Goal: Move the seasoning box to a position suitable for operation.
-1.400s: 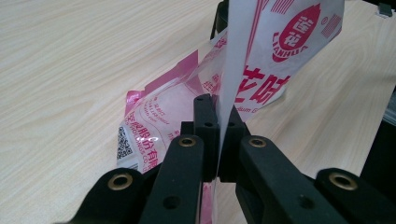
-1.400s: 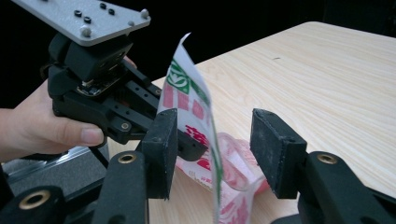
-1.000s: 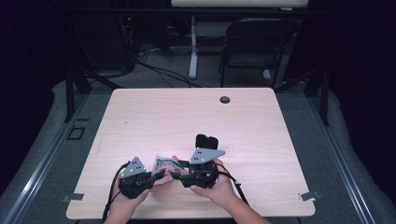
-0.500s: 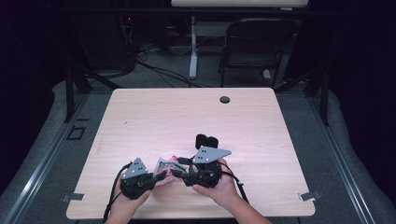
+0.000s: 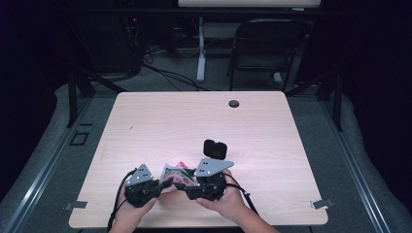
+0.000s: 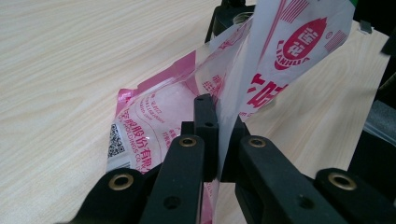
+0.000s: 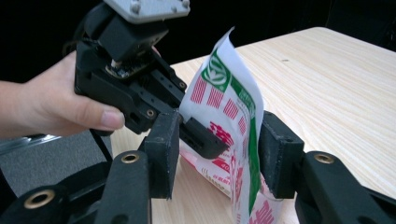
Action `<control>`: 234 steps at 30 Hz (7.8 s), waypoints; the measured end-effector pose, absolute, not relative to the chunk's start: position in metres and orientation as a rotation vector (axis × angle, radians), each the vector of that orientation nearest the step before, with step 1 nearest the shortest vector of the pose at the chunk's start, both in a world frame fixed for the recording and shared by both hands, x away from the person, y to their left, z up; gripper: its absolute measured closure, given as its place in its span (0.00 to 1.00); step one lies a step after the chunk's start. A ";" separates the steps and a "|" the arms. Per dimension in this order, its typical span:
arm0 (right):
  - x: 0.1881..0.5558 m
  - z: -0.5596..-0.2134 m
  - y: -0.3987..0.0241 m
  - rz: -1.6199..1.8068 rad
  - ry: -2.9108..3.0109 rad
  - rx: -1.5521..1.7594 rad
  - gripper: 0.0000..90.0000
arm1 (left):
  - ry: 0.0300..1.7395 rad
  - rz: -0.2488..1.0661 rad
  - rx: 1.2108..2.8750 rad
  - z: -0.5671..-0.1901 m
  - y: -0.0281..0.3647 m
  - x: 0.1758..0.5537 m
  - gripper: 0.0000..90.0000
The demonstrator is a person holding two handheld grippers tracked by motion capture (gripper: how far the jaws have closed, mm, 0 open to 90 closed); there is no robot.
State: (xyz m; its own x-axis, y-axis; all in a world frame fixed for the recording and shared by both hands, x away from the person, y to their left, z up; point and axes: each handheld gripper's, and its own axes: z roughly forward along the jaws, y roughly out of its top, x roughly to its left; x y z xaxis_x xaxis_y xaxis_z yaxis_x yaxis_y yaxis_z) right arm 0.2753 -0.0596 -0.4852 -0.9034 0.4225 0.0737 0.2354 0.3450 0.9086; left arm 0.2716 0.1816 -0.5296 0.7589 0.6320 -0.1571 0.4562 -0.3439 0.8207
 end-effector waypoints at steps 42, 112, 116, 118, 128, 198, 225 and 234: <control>0.289 -0.504 -0.059 1.406 2.511 0.663 0.96 | 0.828 0.210 1.987 -0.532 0.182 0.273 1.00; 0.307 -0.483 -0.050 1.621 2.462 0.609 1.00 | 0.766 0.188 1.977 -0.577 0.201 0.293 0.34; 0.303 -0.483 -0.049 1.608 2.465 0.578 1.00 | 0.786 0.176 1.968 -0.578 0.201 0.293 0.33; 0.302 -0.483 -0.048 1.608 2.465 0.568 1.00 | 0.786 0.181 1.968 -0.579 0.201 0.294 0.32; 0.301 -0.483 -0.051 1.637 2.453 0.568 1.00 | 0.795 0.168 2.047 -0.587 0.195 0.296 0.31; 0.304 -0.462 -0.090 1.585 2.353 0.638 1.00 | 0.672 0.669 2.228 -0.533 0.154 0.309 0.63; 0.311 -0.486 -0.097 1.482 2.362 0.697 0.99 | 0.587 0.896 2.300 -0.550 0.143 0.320 0.64; 0.308 -0.490 -0.099 1.455 2.368 0.708 0.98 | 0.536 1.002 2.305 -0.550 0.141 0.319 0.65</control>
State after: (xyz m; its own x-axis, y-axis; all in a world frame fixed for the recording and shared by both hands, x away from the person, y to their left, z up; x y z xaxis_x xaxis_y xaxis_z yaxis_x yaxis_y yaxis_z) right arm 0.3083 -0.0991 -0.4898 -0.8433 0.5369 0.0225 0.2628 0.3756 0.8887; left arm 0.3191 0.1411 -0.5498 0.6401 0.5553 0.5310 0.1333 -0.7609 0.6351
